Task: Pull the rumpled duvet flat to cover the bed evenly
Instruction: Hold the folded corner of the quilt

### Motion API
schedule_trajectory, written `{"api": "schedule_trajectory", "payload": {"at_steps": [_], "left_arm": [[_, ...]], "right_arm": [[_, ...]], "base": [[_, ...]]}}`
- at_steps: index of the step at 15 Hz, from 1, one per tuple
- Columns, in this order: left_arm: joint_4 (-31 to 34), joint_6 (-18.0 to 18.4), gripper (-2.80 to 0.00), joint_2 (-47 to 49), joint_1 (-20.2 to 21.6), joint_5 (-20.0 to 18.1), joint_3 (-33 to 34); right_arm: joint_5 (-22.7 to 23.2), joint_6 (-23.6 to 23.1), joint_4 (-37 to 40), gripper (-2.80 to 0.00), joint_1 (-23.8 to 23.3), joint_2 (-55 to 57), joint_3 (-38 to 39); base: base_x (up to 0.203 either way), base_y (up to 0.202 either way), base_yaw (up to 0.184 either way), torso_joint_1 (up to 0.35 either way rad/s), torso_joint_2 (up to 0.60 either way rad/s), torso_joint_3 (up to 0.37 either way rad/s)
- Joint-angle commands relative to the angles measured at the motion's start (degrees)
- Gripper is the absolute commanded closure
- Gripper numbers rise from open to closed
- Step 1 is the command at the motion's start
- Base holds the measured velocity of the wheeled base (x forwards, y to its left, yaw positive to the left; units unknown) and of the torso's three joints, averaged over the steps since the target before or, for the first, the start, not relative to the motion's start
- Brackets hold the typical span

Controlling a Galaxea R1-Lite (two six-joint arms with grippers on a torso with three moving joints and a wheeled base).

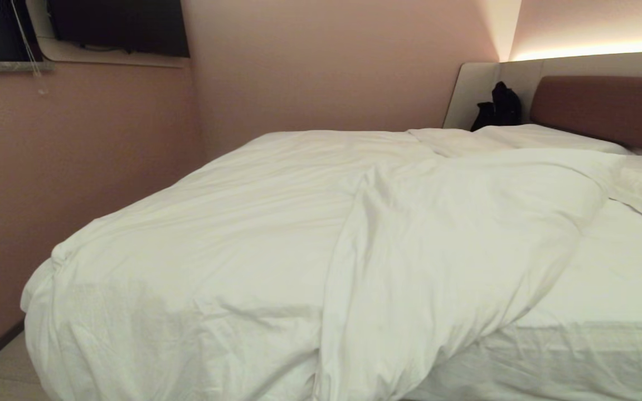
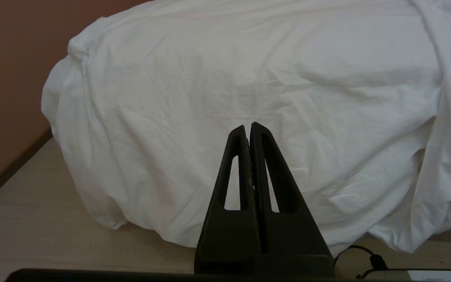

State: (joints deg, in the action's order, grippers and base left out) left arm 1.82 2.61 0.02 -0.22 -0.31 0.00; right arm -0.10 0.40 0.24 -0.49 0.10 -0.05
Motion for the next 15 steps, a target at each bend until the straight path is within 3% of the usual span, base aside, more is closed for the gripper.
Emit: {"api": "schedule_trajectory", "payload": {"at_steps": [1,5,15], "left_arm": [[0.1,0.1,0.0,0.0,0.0,0.0,0.0],[0.1,0.0,0.0,0.0,0.0,0.0,0.0],[0.0,-0.1,0.0,0.0,0.0,0.0,0.0]], "right_arm": [[0.0,0.0,0.0,0.0,0.1,0.0,0.0],[0.0,0.0,-0.1,0.0,0.1,0.0,0.0],[0.0,0.0,-0.1,0.0,0.0,0.0,0.0]], "base": [[-0.049,-0.056,0.009,0.017,0.0,0.002],[-0.023,-0.081,-0.002,0.0,0.0,0.002],[0.0,-0.192,0.001,0.002,0.0,0.003]]}}
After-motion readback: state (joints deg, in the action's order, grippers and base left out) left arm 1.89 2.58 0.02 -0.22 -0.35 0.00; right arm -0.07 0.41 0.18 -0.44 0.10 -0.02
